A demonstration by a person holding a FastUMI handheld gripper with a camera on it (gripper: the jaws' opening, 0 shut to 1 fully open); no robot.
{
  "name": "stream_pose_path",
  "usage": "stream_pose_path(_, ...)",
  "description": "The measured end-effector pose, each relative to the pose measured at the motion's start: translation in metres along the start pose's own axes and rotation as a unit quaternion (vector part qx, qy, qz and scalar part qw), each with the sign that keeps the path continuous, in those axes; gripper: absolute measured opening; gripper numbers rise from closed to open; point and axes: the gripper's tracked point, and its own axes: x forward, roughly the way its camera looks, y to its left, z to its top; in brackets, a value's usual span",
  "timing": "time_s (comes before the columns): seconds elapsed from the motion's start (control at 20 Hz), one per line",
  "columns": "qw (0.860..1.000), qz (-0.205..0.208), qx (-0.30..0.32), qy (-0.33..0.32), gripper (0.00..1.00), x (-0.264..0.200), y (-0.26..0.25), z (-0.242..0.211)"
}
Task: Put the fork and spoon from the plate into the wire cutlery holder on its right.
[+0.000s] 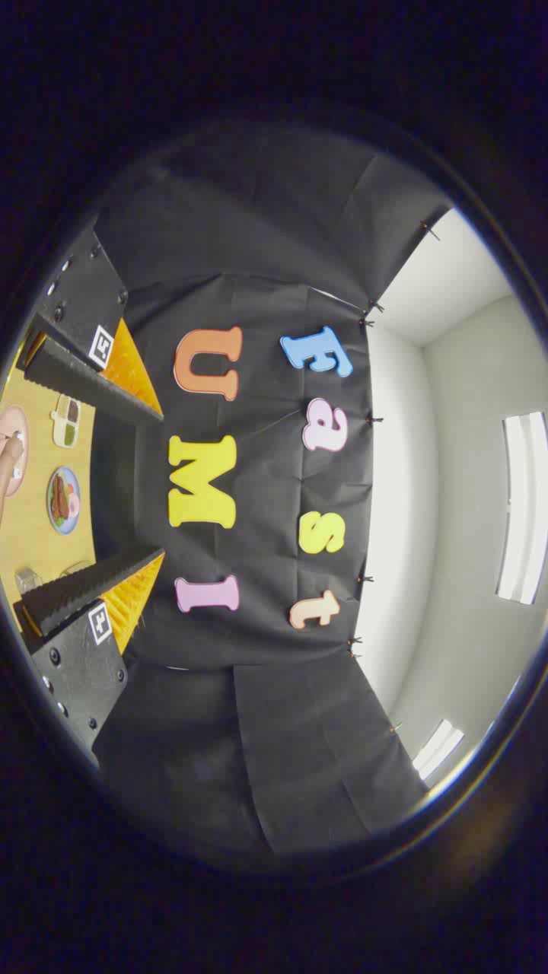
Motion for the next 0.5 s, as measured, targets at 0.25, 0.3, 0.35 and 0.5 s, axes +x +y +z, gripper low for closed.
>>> stream_pose_path(0.25, 1.000, -0.021, -0.014, 0.015, 0.95, 0.011, -0.005, -0.005)
stream_pose_path(0.3, 1.000, -0.017, -0.020, 0.013, 0.95, 0.012, -0.002, -0.004)
stream_pose_path(0.35, 0.999, -0.015, -0.030, 0.012, 0.95, 0.014, 0.000, -0.006)
stream_pose_path(0.5, 0.999, -0.005, -0.036, 0.035, 0.95, 0.023, 0.006, -0.021)
